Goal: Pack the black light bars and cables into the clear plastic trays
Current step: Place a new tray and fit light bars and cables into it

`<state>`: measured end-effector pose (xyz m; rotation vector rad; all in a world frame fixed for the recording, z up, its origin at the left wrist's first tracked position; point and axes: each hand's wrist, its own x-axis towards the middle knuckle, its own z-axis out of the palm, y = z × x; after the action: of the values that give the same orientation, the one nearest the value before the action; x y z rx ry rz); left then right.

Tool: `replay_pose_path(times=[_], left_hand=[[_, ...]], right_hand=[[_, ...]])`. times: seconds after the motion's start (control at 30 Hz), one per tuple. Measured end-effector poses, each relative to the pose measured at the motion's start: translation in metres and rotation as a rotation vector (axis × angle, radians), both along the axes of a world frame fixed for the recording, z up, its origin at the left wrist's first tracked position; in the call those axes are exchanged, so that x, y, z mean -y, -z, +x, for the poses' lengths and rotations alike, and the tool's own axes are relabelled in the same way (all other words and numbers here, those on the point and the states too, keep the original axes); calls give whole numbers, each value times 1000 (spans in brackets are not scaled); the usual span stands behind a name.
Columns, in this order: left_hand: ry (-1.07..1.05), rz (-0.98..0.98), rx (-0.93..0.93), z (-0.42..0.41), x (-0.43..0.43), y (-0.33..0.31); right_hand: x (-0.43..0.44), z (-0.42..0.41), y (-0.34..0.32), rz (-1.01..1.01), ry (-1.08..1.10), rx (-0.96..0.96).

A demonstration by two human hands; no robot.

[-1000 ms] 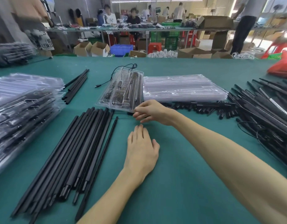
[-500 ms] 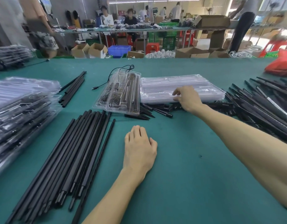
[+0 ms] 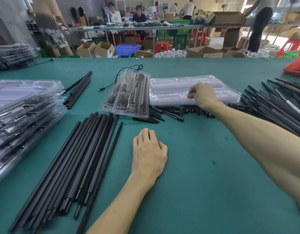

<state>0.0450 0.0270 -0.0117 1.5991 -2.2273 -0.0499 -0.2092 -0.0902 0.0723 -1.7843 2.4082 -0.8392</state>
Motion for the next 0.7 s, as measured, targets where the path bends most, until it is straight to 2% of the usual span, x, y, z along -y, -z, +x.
replay_pose_path(times=[0.17, 0.7], left_hand=[[-2, -2, 8, 1, 0, 1], [1, -14, 15, 2, 3, 2]], right_hand=[[2, -8, -4, 44, -60, 62], [9, -19, -15, 66, -199, 76]])
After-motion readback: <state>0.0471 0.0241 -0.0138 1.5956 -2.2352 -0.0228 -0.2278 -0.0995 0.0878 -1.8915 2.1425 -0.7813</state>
